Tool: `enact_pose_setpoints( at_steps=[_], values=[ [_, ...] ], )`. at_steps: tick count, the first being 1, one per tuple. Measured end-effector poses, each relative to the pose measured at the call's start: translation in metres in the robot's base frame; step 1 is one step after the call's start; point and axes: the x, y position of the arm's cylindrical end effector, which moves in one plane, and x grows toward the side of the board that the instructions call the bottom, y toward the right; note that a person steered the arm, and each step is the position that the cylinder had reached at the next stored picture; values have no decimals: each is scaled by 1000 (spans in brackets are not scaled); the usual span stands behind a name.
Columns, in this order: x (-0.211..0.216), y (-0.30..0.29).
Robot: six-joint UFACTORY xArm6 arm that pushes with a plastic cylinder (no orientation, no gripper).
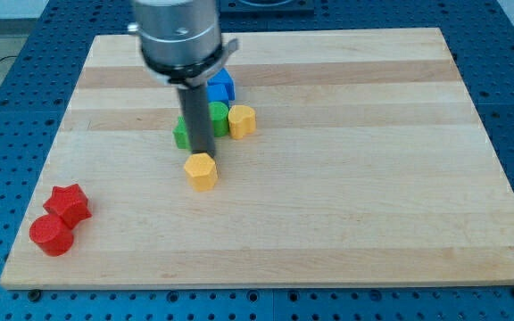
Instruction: Push yellow hexagon into red star
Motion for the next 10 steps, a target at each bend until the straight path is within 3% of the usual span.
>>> enact_pose_setpoints(
  at_steps=[1,2,4,5,7,8,9,10],
  values=[
    [33,-35],
    [36,-45],
    [0,9],
    [22,18],
    [80,-42],
    [83,-23],
    [79,59],
    [98,101]
  ],
)
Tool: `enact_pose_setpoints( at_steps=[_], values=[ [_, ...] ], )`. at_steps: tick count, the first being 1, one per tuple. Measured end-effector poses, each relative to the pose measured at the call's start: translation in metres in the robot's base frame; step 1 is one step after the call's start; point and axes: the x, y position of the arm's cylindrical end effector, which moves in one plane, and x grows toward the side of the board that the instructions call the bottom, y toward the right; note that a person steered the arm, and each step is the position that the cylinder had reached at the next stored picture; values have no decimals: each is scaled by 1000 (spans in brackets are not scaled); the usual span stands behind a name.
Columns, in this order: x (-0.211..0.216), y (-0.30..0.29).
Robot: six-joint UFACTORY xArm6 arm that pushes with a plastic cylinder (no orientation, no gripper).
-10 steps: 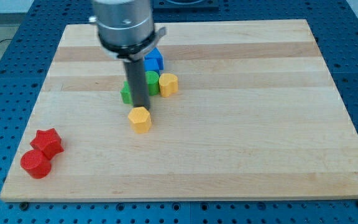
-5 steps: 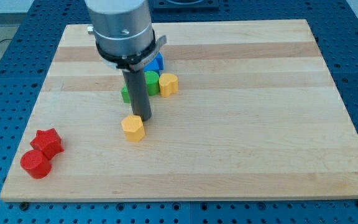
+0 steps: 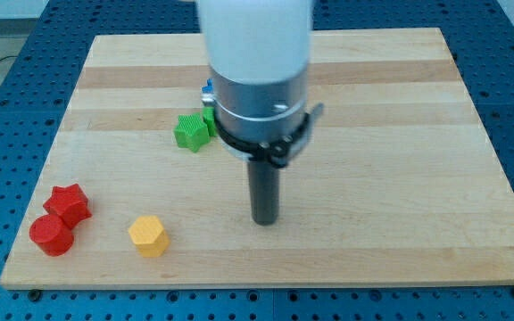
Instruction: Push yellow hexagon into red star
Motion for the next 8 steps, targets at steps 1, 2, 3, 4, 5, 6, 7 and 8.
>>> enact_pose_setpoints(
  at_steps=[1,2,3,4,5,6,7,8],
  values=[
    [33,-25],
    [36,-76],
    [27,-113],
    [21,-145],
    [21,-170],
    [21,-178],
    [21,-176],
    [21,-160]
  ],
)
